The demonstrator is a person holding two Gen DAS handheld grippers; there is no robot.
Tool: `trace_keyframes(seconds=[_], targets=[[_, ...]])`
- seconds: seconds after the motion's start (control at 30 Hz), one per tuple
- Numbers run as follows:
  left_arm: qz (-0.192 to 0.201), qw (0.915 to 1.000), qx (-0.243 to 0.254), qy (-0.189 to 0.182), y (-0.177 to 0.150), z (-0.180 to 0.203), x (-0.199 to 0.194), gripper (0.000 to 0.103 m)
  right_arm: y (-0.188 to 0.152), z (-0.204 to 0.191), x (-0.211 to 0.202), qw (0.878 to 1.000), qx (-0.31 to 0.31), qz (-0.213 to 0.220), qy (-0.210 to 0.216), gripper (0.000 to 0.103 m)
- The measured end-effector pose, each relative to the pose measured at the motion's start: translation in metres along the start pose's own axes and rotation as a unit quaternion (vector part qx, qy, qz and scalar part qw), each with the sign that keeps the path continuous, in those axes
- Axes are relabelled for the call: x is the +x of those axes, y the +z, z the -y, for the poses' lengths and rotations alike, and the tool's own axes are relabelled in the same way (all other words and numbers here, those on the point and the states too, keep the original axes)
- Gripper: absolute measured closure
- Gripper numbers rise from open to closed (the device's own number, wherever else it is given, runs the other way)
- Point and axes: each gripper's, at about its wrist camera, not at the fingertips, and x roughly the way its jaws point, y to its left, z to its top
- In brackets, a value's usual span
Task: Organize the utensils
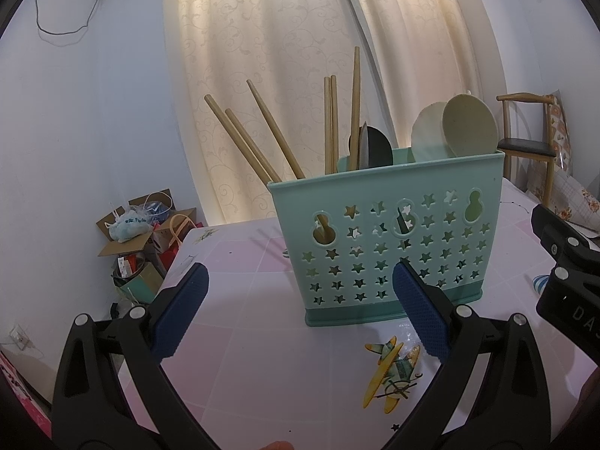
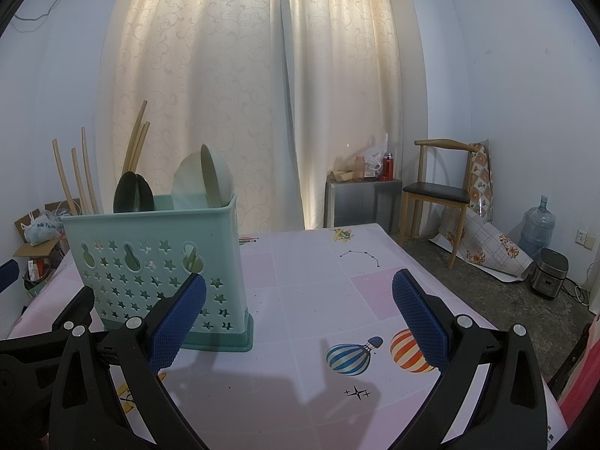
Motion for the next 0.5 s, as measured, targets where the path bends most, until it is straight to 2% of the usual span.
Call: trace_keyframes(seconds=[0.5], targets=[[0.0, 1.0, 0.001, 0.0, -0.0005, 0.0004, 0.0003, 0.008, 0.0001, -0.0003, 0.0002, 1.0, 0.0, 0.0, 0.0, 0.006]])
